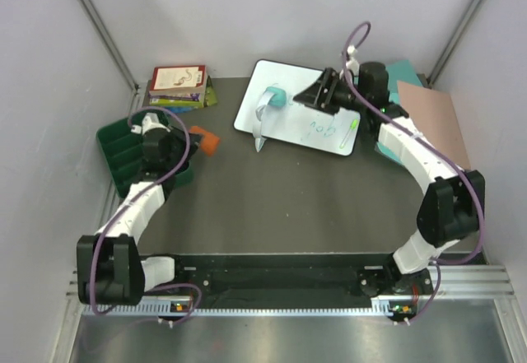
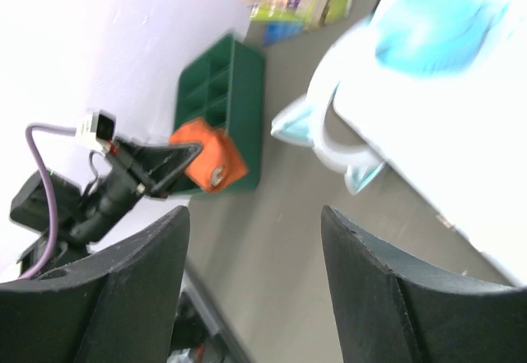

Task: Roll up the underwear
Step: Place the underwear in the storage box.

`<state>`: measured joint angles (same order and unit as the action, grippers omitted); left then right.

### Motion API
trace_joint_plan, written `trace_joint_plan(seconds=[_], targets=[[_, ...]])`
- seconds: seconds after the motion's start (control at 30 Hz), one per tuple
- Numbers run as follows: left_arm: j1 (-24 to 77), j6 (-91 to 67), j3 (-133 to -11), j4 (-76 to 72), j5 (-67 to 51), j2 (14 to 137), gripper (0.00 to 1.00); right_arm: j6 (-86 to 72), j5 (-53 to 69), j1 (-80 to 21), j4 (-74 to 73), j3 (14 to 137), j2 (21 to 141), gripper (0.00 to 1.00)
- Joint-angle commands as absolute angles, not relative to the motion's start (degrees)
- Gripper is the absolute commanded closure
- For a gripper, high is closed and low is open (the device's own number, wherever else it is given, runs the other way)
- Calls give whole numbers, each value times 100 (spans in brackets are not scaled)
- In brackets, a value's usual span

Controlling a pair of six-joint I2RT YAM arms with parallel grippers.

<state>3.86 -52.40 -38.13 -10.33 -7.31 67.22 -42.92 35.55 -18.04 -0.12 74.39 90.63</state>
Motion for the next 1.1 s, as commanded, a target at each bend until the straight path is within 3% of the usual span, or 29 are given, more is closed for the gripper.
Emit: trace_joint_plan(seconds=[0.0, 0.23, 0.4, 0.73, 1.07], targets=[[-333, -5143, -4568, -197, 398, 6908, 100, -3236, 2972, -1767, -1536, 9050, 9553, 36], [-1238, -5238, -4386, 1158, 1896, 5916, 100, -3489, 3260, -1547, -2803, 10274, 10151, 36], [-1801, -5239, -3877, 1389, 1810, 5406, 100, -3384, 3691, -1503, -3496, 10906, 10528, 36], [-2294, -5572, -3261, 852, 1442, 5870, 100, -3489, 4324, -1450, -3586, 11654, 10890, 37], [-2338, -6205, -3911, 2399, 2390, 6389, 100, -3639, 4447, -1450, -3533, 11725, 10846, 37]])
